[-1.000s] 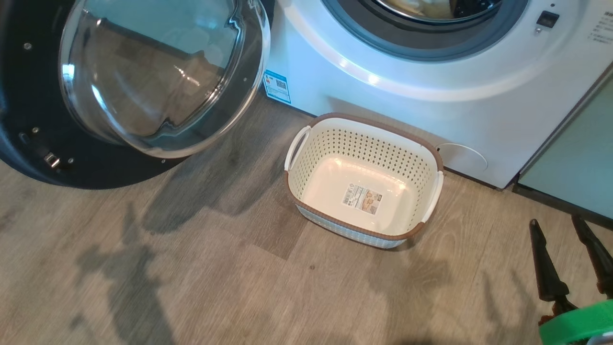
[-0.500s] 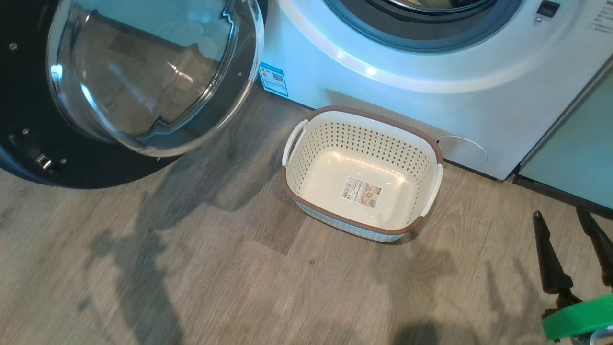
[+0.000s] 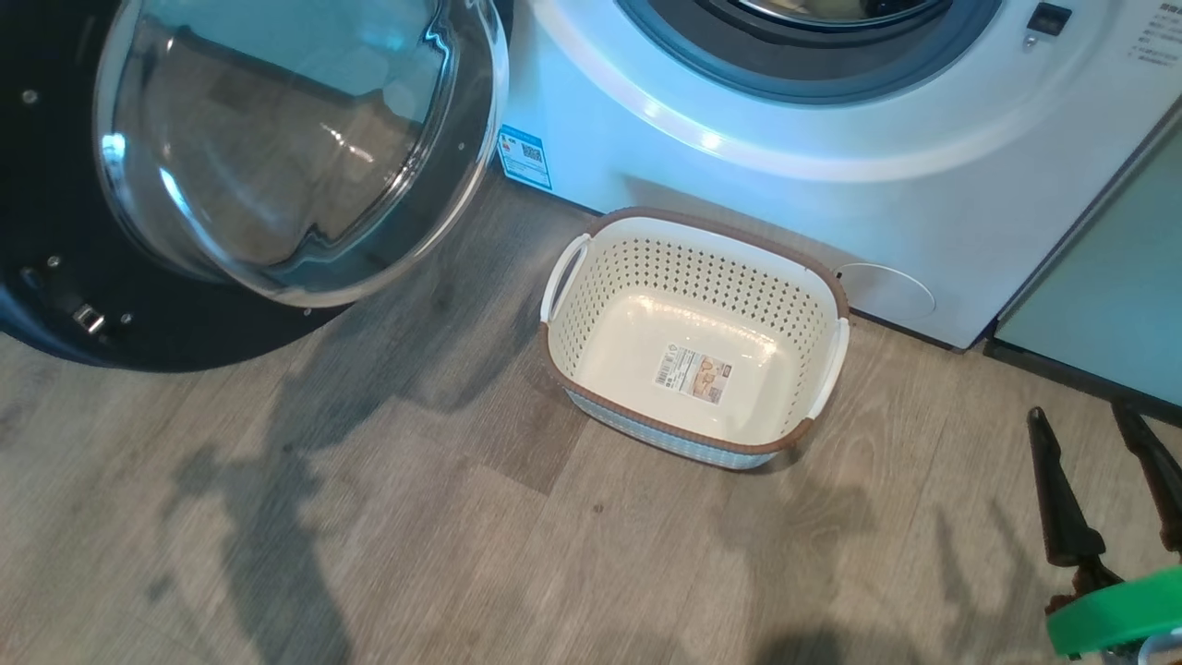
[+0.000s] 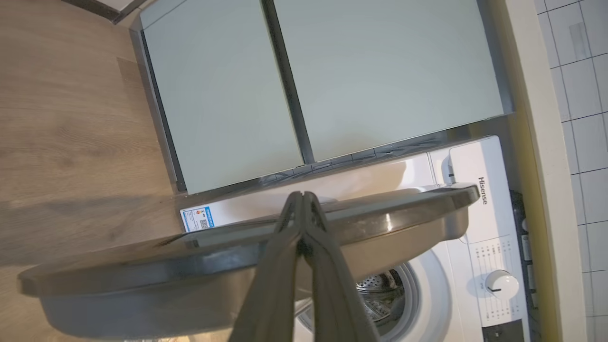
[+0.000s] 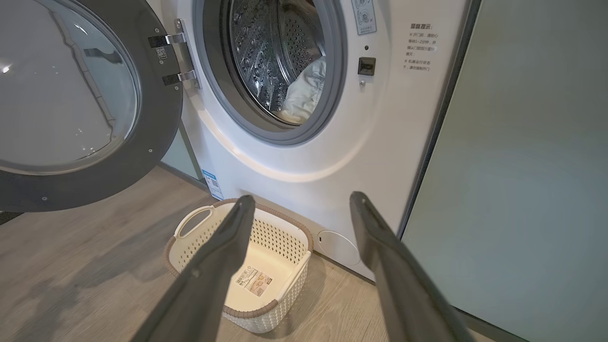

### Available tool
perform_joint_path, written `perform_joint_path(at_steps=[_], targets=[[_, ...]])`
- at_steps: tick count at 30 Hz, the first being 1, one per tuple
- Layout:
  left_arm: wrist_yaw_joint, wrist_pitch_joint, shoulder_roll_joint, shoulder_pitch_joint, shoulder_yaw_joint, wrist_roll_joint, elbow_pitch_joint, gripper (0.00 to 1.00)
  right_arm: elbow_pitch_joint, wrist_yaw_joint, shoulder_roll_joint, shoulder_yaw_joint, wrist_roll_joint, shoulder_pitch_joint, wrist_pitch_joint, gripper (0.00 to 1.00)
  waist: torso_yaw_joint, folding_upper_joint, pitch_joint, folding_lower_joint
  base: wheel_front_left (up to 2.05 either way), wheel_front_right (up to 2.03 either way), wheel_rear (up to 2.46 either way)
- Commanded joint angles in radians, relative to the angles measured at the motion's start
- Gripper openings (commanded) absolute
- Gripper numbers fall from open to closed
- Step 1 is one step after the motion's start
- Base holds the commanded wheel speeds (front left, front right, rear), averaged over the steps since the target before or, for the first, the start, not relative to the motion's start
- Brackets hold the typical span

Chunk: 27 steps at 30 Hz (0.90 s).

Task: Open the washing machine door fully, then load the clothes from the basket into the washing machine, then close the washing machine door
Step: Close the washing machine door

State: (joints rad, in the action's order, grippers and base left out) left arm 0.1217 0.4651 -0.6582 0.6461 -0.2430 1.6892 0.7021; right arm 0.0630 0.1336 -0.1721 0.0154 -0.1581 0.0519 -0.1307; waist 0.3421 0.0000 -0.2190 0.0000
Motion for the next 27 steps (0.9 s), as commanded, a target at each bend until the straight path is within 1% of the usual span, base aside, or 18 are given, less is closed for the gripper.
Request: perform_joint_path(at_steps=[1,11,15,22,27], targets=[[0.009,0.022,-0.057,0.039,-0.035,0.012,-0.029,0.0,0.031,-0.003,-0.024,-0.017,0.003,-0.038,0.001,1.0,0.0,0.0,0.002,0.0,0.0,0.0,0.0],[0.009,0.114,-0.041,0.015,-0.063,0.07,-0.06,0.0,0.027,-0.003,-0.02,-0.023,0.004,-0.033,0.003,1.0,0.007,0.0,0.009,0.0,0.0,0.0,0.0],[0.009,0.161,-0.021,0.001,-0.078,0.104,-0.087,0.0,0.023,-0.003,-0.021,-0.027,0.004,-0.032,0.008,1.0,0.011,0.0,0.014,0.0,0.0,0.0,0.0],[0.009,0.217,-0.006,-0.029,-0.083,0.125,-0.115,0.0,0.018,-0.003,-0.016,-0.031,0.004,-0.036,0.01,1.0,0.012,0.0,0.015,0.0,0.0,0.0,0.0],[0.009,0.256,0.009,-0.047,-0.085,0.135,-0.165,0.0,0.016,-0.003,-0.017,-0.027,0.003,-0.038,0.008,1.0,0.011,0.0,0.011,0.0,0.0,0.0,0.0]])
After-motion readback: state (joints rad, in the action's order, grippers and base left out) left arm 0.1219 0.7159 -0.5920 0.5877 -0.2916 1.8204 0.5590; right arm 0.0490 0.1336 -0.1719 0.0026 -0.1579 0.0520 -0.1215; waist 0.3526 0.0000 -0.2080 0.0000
